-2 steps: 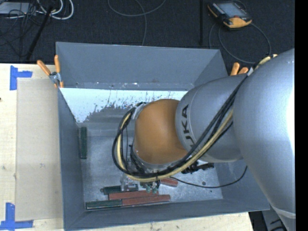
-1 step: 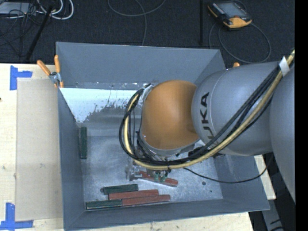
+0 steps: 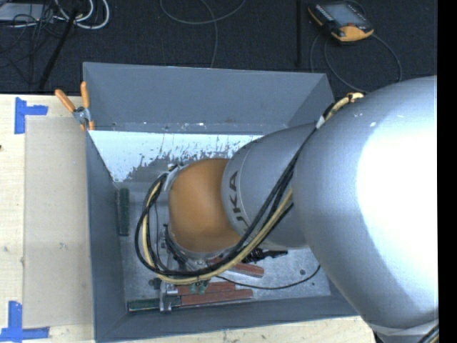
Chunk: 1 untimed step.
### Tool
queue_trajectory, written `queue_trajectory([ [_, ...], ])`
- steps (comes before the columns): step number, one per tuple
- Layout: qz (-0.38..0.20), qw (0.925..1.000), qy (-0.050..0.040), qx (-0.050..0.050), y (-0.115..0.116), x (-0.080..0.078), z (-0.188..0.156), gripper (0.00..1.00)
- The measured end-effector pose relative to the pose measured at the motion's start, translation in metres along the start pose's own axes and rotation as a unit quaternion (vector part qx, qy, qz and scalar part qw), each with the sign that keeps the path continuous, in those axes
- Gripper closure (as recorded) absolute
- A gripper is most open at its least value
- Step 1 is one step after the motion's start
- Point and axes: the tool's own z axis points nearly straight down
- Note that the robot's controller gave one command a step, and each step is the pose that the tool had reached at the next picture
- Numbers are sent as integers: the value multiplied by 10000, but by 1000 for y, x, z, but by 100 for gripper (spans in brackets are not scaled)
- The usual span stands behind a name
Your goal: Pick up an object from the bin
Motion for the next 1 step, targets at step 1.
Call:
queue_trajectory([
  [1, 18, 10000, -26, -10, 0, -2, -4, 0],
])
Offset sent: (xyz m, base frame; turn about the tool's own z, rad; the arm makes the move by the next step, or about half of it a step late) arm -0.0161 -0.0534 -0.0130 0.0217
